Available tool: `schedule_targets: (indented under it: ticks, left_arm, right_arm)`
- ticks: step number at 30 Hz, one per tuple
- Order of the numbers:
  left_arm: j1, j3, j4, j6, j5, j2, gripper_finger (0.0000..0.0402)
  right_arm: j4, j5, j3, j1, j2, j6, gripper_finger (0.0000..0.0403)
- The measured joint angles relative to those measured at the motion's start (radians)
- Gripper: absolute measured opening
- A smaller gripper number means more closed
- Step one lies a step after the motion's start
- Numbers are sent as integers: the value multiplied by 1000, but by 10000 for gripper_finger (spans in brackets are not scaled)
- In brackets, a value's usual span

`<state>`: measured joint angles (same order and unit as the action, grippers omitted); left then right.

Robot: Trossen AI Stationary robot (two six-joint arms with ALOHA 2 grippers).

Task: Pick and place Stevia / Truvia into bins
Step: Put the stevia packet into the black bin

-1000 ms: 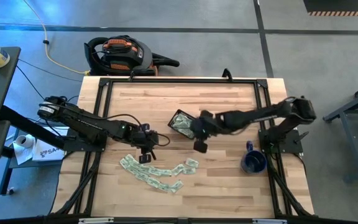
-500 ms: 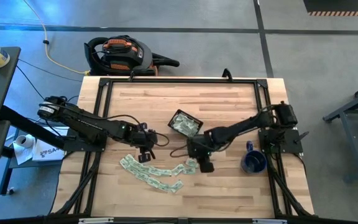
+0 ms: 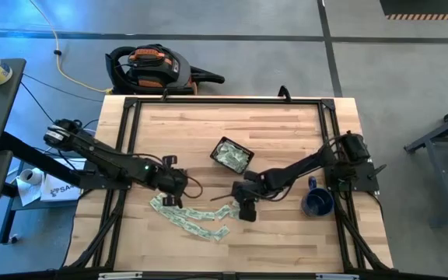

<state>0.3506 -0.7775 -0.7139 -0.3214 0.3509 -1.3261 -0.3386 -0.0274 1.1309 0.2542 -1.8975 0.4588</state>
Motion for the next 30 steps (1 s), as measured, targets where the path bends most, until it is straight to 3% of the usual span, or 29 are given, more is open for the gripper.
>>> schedule_targets:
  ticks: [8, 12, 17, 23, 25, 30]
  left_arm:
    - [-3, 117, 57, -37, -29, 50, 115]
    - [-4, 145, 60, -78, -32, 49, 115]
    - [-4, 159, 68, -77, -34, 49, 115]
    - [-4, 180, 115, -80, -79, 49, 115]
    - [-4, 183, 124, -81, -79, 48, 115]
    - [-4, 183, 134, -81, -74, 48, 115]
  right_arm:
    - [37, -94, 3, 20, -43, 126, 175]
    - [32, -82, 4, 7, -51, 121, 168]
    - [-13, -97, 5, 9, -60, 152, 121]
    - [-28, -117, 21, -6, -55, 286, 16]
    - [-40, -126, 51, -16, -52, 323, 9]
    - [-63, -264, 228, -64, -15, 312, 10]
